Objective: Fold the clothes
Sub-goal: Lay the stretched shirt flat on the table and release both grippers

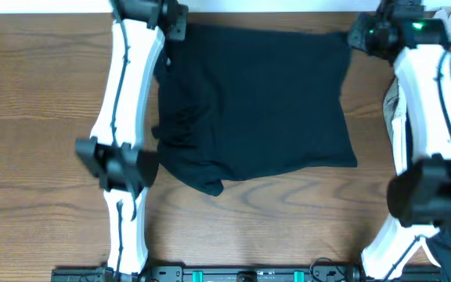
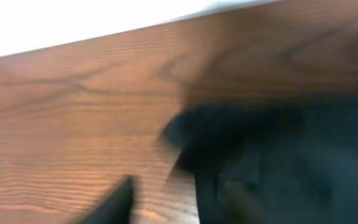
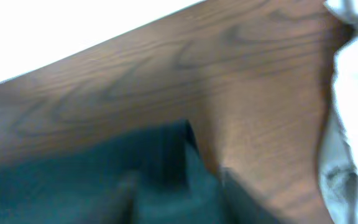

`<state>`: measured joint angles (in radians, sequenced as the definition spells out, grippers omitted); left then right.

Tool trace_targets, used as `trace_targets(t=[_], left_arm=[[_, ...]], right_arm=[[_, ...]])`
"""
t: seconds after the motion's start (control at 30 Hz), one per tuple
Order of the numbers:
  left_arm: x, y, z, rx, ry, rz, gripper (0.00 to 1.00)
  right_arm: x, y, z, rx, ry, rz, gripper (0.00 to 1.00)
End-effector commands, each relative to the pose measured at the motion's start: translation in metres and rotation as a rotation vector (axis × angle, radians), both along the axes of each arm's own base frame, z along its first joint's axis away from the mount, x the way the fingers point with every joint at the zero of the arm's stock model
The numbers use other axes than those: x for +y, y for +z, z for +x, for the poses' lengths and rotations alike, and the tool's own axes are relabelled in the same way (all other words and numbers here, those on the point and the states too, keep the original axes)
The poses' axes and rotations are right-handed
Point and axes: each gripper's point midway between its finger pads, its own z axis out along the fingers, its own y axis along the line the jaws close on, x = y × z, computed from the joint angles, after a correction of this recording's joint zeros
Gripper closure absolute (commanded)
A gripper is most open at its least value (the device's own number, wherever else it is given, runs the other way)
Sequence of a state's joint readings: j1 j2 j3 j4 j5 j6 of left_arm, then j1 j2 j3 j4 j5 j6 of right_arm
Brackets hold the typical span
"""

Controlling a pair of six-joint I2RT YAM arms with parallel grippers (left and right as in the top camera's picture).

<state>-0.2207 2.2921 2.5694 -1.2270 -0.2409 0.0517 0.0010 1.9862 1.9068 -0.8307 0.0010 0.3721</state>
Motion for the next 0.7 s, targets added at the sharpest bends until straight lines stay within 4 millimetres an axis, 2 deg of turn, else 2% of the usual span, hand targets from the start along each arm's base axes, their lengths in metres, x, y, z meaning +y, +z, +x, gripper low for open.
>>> trace_targets(t=[0.0, 0.07, 0.13, 0.33, 0.4, 0.5, 0.57, 0.67], left_arm=[[0.02, -0.021, 0.002, 0.063, 0.001, 0.021, 0.33], [0.032, -0.02, -0.005, 0.091, 0.02, 0.025, 0.12], [0.045, -0.012, -0.016, 0.105, 0.046, 0.024, 0.05], [0.078, 0.033, -0.063, 0.112, 0.157, -0.014, 0.02], [0.083, 0.051, -0.082, 0.107, 0.175, -0.041, 0.02], [0.082, 0.078, -0.111, 0.088, 0.173, -0.096, 0.02], [0.082, 0.099, -0.132, 0.061, 0.171, -0.111, 0.02], [0.083, 0.131, -0.169, 0.007, 0.181, -0.127, 0.03]], right_arm=[[-0.01, -0.023, 0.005, 0.042, -0.002, -0.025, 0.42], [-0.012, -0.03, -0.002, 0.084, 0.023, -0.048, 0.39], [-0.016, -0.033, -0.012, 0.121, 0.041, -0.065, 0.37], [-0.02, -0.033, -0.056, 0.268, 0.065, -0.074, 0.35], [-0.018, -0.031, -0.069, 0.308, 0.08, -0.07, 0.35], [-0.005, -0.024, -0.084, 0.33, 0.161, -0.025, 0.38], [0.004, -0.012, -0.09, 0.308, 0.208, 0.009, 0.39], [0.016, 0.019, -0.1, 0.237, 0.25, 0.05, 0.38]])
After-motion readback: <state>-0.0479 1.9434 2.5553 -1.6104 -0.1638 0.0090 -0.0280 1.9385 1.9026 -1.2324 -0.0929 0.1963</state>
